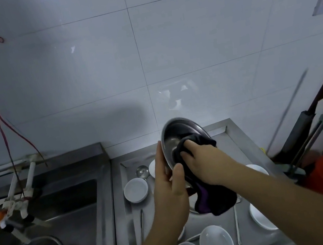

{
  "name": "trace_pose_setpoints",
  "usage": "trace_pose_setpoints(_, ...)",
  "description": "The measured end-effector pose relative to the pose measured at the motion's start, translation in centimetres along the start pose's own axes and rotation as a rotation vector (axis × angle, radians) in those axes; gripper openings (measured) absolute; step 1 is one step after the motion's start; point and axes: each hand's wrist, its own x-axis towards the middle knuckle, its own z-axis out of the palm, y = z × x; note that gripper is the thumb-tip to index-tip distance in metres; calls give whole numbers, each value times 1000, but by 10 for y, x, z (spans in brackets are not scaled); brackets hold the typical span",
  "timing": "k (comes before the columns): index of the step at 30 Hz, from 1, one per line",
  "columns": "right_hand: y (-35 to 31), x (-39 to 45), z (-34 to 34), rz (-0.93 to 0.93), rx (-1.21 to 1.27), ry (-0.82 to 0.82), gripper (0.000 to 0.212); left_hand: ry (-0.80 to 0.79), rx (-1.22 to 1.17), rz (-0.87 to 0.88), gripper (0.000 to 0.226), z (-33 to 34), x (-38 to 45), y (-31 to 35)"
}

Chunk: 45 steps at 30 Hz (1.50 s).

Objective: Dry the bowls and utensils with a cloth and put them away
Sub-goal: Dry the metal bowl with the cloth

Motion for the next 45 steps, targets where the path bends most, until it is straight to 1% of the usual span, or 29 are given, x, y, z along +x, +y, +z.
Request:
trace_pose_setpoints(2,-4,-6,-6,5,116,-110,25,4,63,30,65,2,0,-1)
trace_pose_setpoints(4,-12,-13,-11,74,486,-184,30,-5,130,76,66,1,0,-2)
trace_pose_setpoints(6,-17,-18,-13,155,851,-246,31,-23,192,112,64,0,1,0)
trace_pose_setpoints(7,-18,-18,-11,197,970,-227,30,-40,215,113,61,0,1,1)
trace_pose_setpoints(9,-22,-16,-7,344,1175,-101,31,-83,253,119,58,-1,1,-1)
trace_pose_setpoints(11,-21,-10,-8,512,1403,-11,46,-140,275,112,61,-1,-1,-6)
trace_pose_setpoints(12,-20,-6,-10,555,1478,0,57,-160,272,95,61,0,-3,-10)
trace_pose_setpoints(14,-15,-3,-18,584,1525,-35,79,-194,277,56,60,-3,-5,-15)
trace_pose_setpoints(15,-13,-3,-23,584,1513,-70,85,-224,301,54,63,-6,-4,-17)
trace_pose_setpoints(17,-6,-3,-29,568,1469,-150,86,-291,417,92,72,-15,-1,-19)
trace_pose_setpoints(18,-3,-5,-30,557,1460,-176,81,-317,513,124,74,-21,2,-17)
trace_pose_setpoints(20,3,-7,-30,551,1463,-161,62,-360,692,193,75,-31,9,-12)
trace_pose_setpoints(22,7,-9,-25,555,1494,-94,41,-370,762,189,81,-38,14,-6)
trace_pose_setpoints(23,8,-9,-23,548,1513,-66,36,-346,760,159,87,-41,15,-3)
trace_pose_setpoints(24,9,-10,-20,535,1535,-45,35,-295,739,124,94,-43,17,2)
trace_pose_setpoints(25,11,-10,-18,520,1560,-27,38,-211,705,90,100,-43,18,5)
trace_pose_setpoints(26,13,-11,-17,506,1589,-10,41,-97,659,50,98,-43,19,5)
trace_pose_setpoints(27,14,-12,-16,493,1619,10,44,29,595,-11,85,-42,20,4)
trace_pose_setpoints(28,15,-14,-15,484,1643,30,47,134,493,-116,67,-42,21,2)
trace_pose_setpoints(29,16,-15,-14,478,1659,44,51,191,330,-257,52,-41,21,0)
trace_pose_setpoints(31,19,-18,-9,474,1684,57,56,202,-124,-515,47,-38,21,-6)
trace_pose_setpoints(32,21,-21,-6,473,1694,65,57,207,-317,-588,45,-38,20,-7)
trace_pose_setpoints(33,23,-23,-3,472,1701,80,57,209,-454,-624,43,-39,19,-6)
trace_pose_setpoints(34,26,-25,1,474,1705,98,57,208,-543,-638,39,-40,19,-5)
trace_pose_setpoints(36,31,-27,7,466,1712,99,59,191,-630,-629,31,-39,20,-3)
trace_pose_setpoints(38,33,-28,13,463,1699,65,62,213,-692,-596,25,-34,21,0)
trace_pose_setpoints(42,35,-31,16,426,1641,-43,63,293,-813,-483,22,-30,30,10)
trace_pose_setpoints(43,37,-31,16,435,1641,-44,64,288,-823,-448,23,-30,33,14)
trace_pose_setpoints(45,43,-31,20,560,1674,12,68,282,-792,-382,26,-30,40,21)
